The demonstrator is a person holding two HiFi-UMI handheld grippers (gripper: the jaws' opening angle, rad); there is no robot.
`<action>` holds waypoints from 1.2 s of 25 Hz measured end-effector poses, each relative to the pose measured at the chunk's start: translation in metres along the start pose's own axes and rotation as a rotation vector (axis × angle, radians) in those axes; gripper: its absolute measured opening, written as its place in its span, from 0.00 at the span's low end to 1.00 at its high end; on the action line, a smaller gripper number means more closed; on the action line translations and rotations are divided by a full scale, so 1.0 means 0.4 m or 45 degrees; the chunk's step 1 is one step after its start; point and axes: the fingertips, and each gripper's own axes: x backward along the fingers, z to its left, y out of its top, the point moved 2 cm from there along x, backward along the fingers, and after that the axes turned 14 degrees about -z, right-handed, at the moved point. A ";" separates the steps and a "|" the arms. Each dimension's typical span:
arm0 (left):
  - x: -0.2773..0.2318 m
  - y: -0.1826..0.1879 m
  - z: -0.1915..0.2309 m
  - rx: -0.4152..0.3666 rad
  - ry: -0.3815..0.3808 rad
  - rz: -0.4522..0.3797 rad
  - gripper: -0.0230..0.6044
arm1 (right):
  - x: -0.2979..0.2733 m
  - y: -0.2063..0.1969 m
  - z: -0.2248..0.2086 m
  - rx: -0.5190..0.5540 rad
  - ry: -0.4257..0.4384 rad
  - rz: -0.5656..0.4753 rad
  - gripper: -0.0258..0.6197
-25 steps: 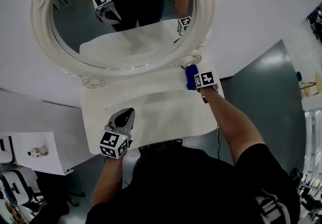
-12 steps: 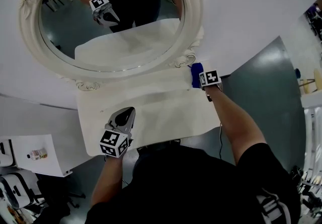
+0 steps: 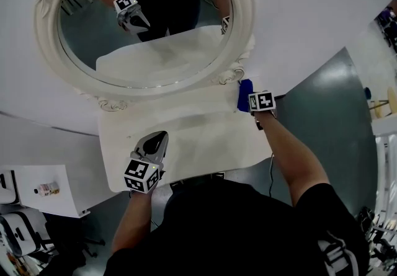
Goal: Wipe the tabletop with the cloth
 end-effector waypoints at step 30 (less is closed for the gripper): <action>0.189 0.056 -0.012 -0.071 -0.068 -0.057 0.05 | 0.491 0.176 0.530 0.291 0.283 -0.638 0.11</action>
